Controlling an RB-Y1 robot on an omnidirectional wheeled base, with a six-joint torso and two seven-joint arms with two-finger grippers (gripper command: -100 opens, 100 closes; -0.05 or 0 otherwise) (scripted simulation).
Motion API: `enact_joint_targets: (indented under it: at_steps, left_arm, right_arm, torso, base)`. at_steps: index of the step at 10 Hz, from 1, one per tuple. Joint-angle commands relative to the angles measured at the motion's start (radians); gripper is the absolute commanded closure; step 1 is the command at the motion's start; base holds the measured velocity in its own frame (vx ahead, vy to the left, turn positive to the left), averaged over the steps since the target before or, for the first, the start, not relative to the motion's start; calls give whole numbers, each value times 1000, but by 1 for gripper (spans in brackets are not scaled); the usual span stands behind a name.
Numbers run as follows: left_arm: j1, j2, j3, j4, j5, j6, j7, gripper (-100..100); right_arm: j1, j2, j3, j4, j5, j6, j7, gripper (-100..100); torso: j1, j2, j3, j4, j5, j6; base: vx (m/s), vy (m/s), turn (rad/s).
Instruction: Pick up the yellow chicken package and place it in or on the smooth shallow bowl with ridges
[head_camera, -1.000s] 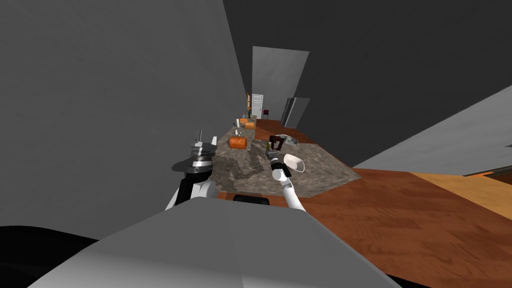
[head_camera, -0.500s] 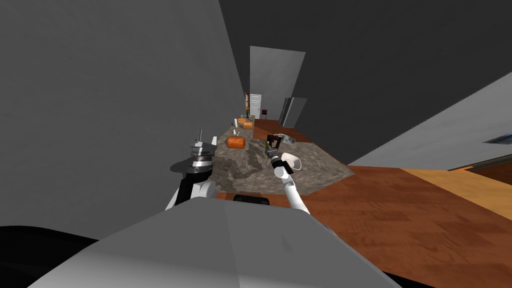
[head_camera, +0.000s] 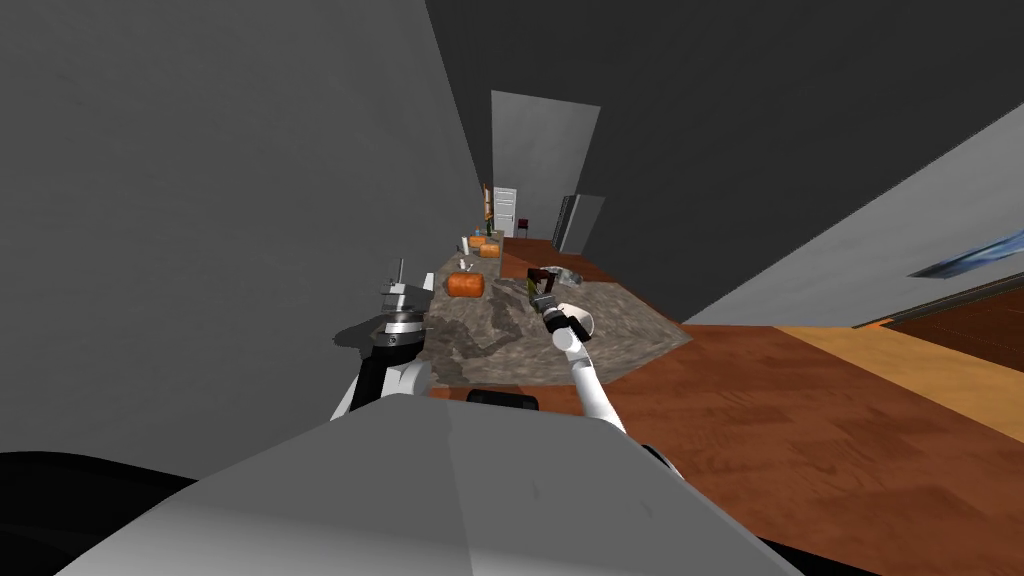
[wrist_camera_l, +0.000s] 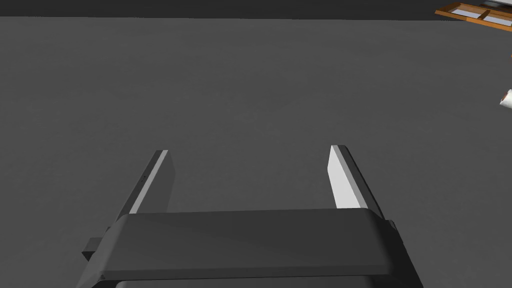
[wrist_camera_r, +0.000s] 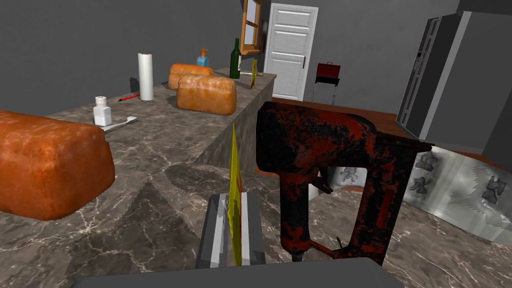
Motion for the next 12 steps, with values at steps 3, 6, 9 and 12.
enact_joint_targets:
  at_steps: [3, 6, 9, 12]
  left_arm:
    - [0, 0, 0, 0, 0, 0, 0, 0]
    - [0, 0, 0, 0, 0, 0, 0, 0]
    - [0, 0, 0, 0, 0, 0, 0, 0]
    - [0, 0, 0, 0, 0, 0, 0, 0]
  right_arm:
    - [-19, -2, -37, -29, -32, 96, 11, 100]
    - [-39, -1, -87, -57, -62, 183, 23, 100]
    - [-55, 1, -141, -79, -87, 269, 34, 100]
    - [-70, 7, -194, -95, -107, 333, 45, 100]
  torso:
    - [0, 0, 0, 0, 0, -1]
    - [-2, 0, 0, 0, -1, 1]
    - [-5, 0, 0, 0, -2, 2]
    - [-5, 0, 0, 0, -3, 3]
  base:
    - [7, -39, -93]
    - [20, -48, -171]
    - [21, -58, -200]
    - [16, -46, -188]
